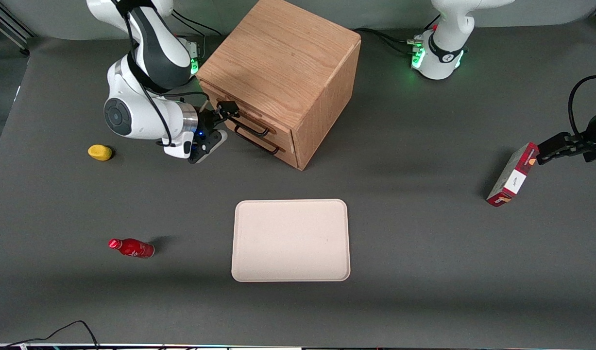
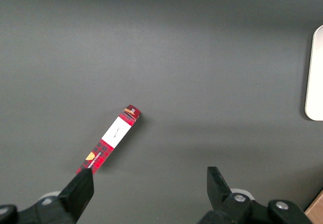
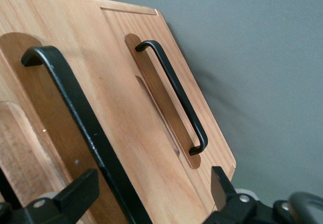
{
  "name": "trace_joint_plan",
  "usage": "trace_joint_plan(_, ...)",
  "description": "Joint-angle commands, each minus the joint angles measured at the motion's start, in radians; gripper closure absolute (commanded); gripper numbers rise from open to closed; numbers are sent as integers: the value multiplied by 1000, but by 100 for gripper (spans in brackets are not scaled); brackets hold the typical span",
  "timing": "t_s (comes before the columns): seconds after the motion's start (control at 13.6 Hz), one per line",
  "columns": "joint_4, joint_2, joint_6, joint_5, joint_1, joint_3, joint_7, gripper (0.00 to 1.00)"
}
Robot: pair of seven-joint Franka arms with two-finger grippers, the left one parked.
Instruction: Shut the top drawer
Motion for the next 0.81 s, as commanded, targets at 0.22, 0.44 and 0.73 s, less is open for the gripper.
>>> trace_joint_plan(0.22, 52, 3, -19, -1, -16, 24, 20, 0)
trace_joint_plan(0.44, 213, 34, -100, -104, -23, 11, 24, 0)
trace_joint_plan(0.73, 414, 30, -256, -184, -28, -27, 43, 0)
